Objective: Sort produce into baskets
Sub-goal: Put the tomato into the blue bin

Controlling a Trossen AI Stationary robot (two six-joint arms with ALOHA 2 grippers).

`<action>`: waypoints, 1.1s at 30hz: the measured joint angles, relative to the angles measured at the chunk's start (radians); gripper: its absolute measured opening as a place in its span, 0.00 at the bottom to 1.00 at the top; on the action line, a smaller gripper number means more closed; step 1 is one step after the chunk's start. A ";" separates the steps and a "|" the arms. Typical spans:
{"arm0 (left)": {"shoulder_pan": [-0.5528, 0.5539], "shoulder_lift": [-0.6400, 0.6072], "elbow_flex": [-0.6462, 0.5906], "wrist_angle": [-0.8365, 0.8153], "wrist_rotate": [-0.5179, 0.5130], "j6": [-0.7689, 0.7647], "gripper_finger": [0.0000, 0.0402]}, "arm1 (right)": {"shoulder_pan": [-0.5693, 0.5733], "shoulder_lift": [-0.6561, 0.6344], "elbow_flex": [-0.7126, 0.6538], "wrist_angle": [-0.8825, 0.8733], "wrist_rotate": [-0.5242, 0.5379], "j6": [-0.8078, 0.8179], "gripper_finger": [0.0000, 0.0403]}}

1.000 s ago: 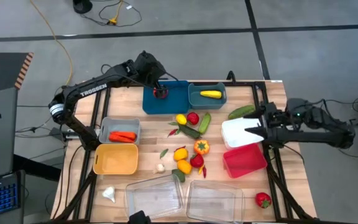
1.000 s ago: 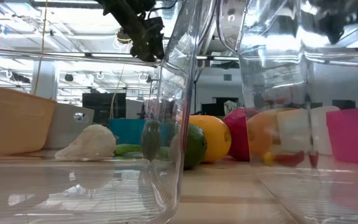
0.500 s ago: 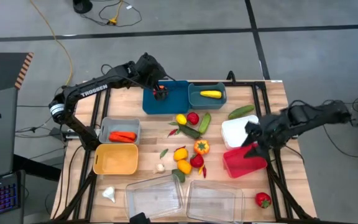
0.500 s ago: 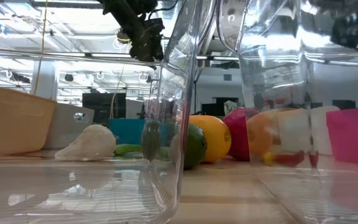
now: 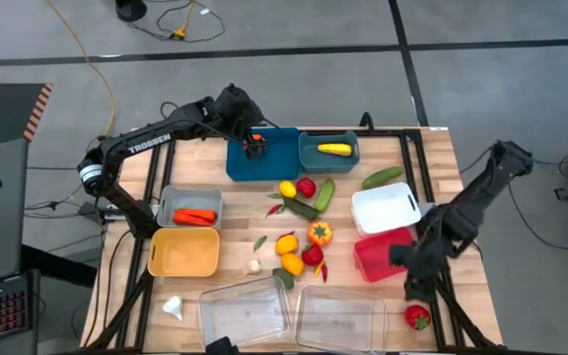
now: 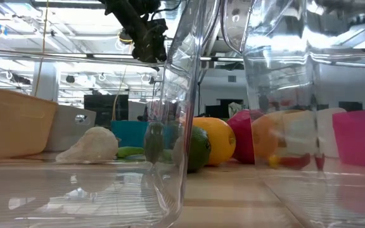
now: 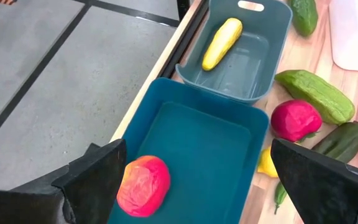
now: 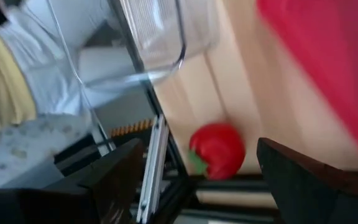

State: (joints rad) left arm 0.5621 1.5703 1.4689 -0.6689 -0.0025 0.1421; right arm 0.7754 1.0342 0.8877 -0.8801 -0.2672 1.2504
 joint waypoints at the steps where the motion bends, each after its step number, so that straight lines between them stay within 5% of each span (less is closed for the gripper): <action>1: 0.000 0.000 0.000 0.000 0.000 0.000 0.96 | 0.026 0.026 0.015 0.000 0.000 0.024 0.85; 8: 0.000 0.000 0.000 0.000 0.000 0.000 0.96 | 0.174 0.227 0.070 -0.004 0.001 0.185 0.85; 19: 0.000 0.000 0.000 0.000 0.000 -0.014 0.96 | 0.272 0.519 0.211 -0.122 -0.008 0.193 0.85; 33: -0.001 0.000 0.000 0.000 0.000 -0.033 0.96 | 0.325 0.694 0.259 -0.132 -0.036 0.191 0.85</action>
State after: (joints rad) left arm 0.5616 1.5707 1.4689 -0.6689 -0.0029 0.1094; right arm 1.1000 1.7282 1.1463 -1.0122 -0.3031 1.4418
